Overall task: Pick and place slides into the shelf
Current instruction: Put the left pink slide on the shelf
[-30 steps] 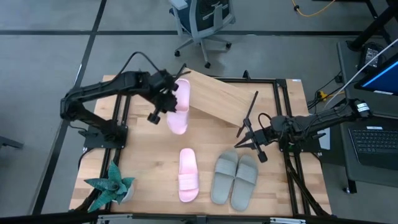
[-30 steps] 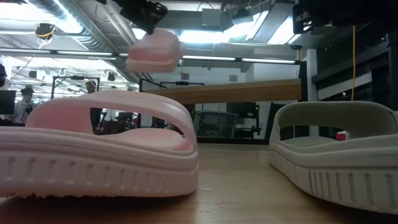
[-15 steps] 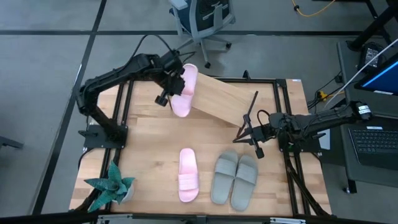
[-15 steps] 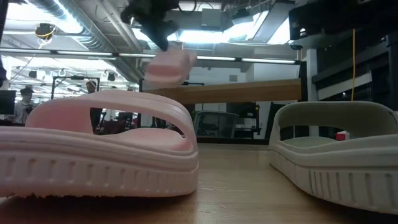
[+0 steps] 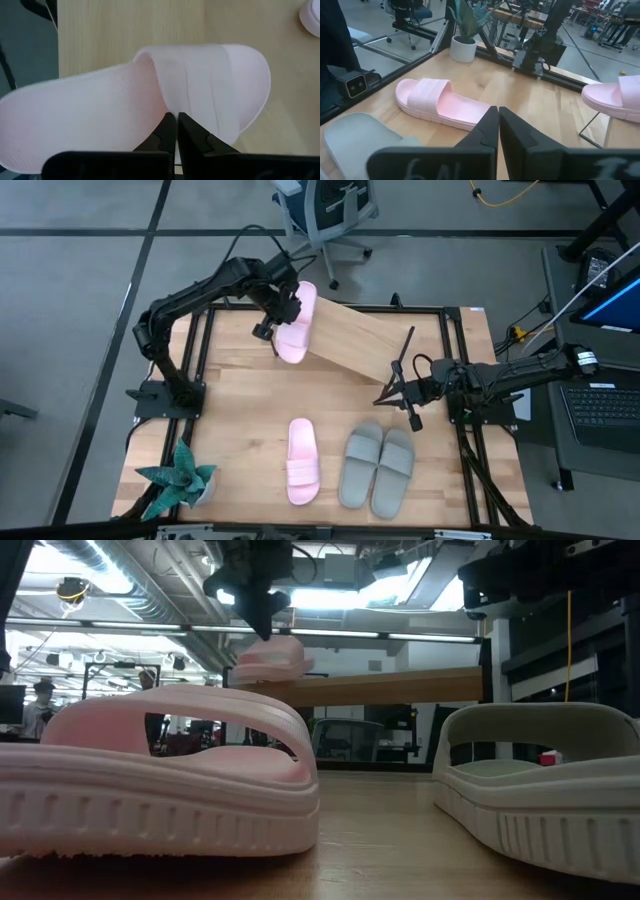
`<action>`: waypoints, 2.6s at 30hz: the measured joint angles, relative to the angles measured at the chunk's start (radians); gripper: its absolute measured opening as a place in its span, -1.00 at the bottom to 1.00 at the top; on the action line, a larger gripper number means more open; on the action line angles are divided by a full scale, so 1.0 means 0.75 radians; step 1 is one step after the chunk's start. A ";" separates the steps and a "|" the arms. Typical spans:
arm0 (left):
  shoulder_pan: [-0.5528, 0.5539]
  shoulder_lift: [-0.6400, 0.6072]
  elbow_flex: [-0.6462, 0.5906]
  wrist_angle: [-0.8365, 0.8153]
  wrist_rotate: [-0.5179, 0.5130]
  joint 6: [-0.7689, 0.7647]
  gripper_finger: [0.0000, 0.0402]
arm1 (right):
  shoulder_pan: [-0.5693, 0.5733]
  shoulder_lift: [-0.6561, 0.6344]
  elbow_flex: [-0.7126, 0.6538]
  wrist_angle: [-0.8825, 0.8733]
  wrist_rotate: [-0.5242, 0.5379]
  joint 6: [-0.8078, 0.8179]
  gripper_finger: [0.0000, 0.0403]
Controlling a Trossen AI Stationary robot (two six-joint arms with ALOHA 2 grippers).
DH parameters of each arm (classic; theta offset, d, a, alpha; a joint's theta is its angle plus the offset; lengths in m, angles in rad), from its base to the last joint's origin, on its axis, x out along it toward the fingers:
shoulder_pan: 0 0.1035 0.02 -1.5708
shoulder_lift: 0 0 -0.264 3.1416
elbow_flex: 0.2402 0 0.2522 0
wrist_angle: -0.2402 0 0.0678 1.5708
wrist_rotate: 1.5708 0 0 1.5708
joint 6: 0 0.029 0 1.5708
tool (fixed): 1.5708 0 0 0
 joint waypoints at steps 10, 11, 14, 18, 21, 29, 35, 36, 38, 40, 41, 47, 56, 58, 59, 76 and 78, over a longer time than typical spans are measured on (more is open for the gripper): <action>0.000 -0.001 0.000 0.054 -0.079 0.057 -1.00 | 0.000 0.000 0.000 0.001 -0.001 -0.006 -0.91; -0.001 -0.001 0.000 0.060 -0.094 0.060 -1.00 | 0.000 0.000 0.000 0.001 -0.001 -0.006 -0.91; 0.000 -0.001 0.000 0.069 -0.124 0.061 -1.00 | 0.000 0.000 0.000 0.002 -0.001 -0.006 -0.91; 0.000 -0.001 0.000 0.076 -0.129 0.064 -1.00 | 0.001 0.000 0.000 0.002 -0.001 -0.026 -0.91; 0.000 -0.001 0.000 0.077 -0.131 0.066 -1.00 | 0.000 0.000 0.000 0.002 -0.001 -0.058 -0.91; 0.000 -0.001 0.000 0.127 -0.181 0.068 -1.00 | 0.001 0.000 0.000 0.003 -0.001 -0.065 -0.91; 0.000 -0.001 0.000 0.139 -0.181 0.071 -1.00 | 0.001 0.000 -0.001 0.003 -0.001 -0.064 -0.91; 0.000 -0.001 0.000 0.139 -0.181 0.072 -1.00 | 0.001 0.000 0.000 0.003 -0.001 -0.064 -0.91; 0.000 -0.001 0.000 0.139 -0.181 0.073 -1.00 | 0.001 0.000 0.000 0.003 -0.001 -0.065 -0.91; 0.000 -0.001 0.000 0.139 -0.181 0.073 -1.00 | 0.001 0.000 -0.001 0.003 -0.001 -0.065 -0.91; 0.000 -0.001 0.000 0.139 -0.181 0.073 -1.00 | 0.001 0.000 0.000 0.003 -0.001 -0.065 -0.91; 0.014 0.016 0.000 0.139 -0.179 0.072 -1.00 | 0.001 0.000 0.000 0.003 -0.001 -0.064 -0.91; 0.054 0.072 0.000 0.145 -0.197 0.073 -1.00 | 0.001 0.000 0.000 0.002 -0.001 -0.064 -0.91; 0.057 0.072 0.000 0.158 -0.197 0.085 -1.00 | 0.001 0.000 0.000 0.002 -0.001 -0.065 -0.91; 0.057 0.073 0.000 0.160 -0.197 0.093 -1.00 | 0.001 0.000 0.000 0.002 -0.001 -0.066 -0.91; 0.057 0.073 -0.001 0.165 -0.202 0.104 -1.00 | 0.001 0.000 0.000 0.002 -0.001 -0.067 -0.91; 0.057 0.073 -0.001 0.165 -0.202 0.104 -1.00 | 0.001 0.000 0.000 0.002 -0.001 -0.067 -0.91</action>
